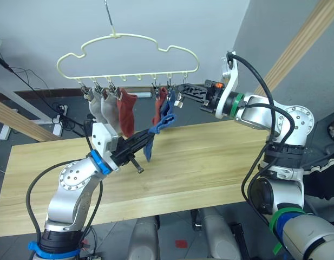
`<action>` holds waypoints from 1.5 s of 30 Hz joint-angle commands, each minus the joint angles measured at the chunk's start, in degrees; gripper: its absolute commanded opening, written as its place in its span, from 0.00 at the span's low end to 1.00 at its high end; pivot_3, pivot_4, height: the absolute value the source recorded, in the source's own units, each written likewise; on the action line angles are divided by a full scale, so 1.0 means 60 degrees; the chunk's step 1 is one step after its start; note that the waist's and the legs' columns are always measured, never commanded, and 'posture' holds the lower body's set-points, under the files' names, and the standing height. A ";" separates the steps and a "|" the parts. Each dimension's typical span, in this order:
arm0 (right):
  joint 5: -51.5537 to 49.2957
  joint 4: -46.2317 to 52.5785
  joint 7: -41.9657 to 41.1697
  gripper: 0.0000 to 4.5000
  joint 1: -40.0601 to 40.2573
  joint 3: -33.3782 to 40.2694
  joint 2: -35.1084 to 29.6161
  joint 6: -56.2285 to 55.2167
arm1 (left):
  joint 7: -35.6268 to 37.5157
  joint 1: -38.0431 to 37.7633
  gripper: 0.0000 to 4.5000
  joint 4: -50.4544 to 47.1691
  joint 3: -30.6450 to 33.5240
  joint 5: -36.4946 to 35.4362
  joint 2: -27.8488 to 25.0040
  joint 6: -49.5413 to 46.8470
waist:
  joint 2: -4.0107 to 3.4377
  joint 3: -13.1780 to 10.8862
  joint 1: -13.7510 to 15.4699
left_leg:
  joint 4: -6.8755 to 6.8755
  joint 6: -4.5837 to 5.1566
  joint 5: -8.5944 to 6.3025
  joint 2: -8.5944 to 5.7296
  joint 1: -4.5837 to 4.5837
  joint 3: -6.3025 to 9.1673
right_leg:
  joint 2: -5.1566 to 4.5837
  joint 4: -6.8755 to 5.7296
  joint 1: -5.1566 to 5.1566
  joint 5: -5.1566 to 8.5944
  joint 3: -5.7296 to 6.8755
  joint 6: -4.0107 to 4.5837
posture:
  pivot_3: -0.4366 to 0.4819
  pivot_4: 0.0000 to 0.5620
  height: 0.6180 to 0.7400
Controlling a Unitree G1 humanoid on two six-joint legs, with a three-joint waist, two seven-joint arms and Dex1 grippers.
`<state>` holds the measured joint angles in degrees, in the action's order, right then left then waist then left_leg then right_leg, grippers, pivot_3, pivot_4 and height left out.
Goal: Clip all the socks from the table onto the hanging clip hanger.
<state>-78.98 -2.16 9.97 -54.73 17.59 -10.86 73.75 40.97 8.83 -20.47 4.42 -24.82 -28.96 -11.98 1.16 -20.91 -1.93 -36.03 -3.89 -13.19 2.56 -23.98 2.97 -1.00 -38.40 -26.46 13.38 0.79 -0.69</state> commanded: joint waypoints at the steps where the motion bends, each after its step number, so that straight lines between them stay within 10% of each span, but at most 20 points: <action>1: 0.0042 0.0537 -0.0491 0.08 -0.0030 -0.0256 -0.0132 -0.0244 | -0.0360 0.0258 0.00 -0.0573 -0.0064 -0.0121 0.0028 -0.0489 | 0.0000 0.0000 0.0001 | 0.0000 0.0000 0.0000 0.0000 -0.0001 0.0000 | 0.0000 0.0000 0.0000 0.0000 0.0000 -0.0001 | 0.46 0.67 1.00; 45: 0.2646 0.1161 -0.2567 0.08 0.0371 -0.1337 -0.0824 -0.0797 | -0.0799 0.0849 0.00 -0.1005 -0.0098 -0.0377 0.0151 -0.1546 | 0.0001 0.0000 0.0021 | -0.0008 0.0015 -0.0009 -0.0001 -0.0035 -0.0008 | -0.0004 0.0062 0.0003 -0.0023 0.0002 -0.0030 | 0.46 0.69 1.00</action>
<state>-63.74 2.92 -4.79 -52.49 9.40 -15.25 69.46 36.40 14.20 -24.14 2.68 -26.32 -27.81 -21.30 1.17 -20.92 -1.81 -36.08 -3.80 -13.25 2.56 -24.19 2.92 -1.03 -38.03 -26.44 13.24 0.81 -0.87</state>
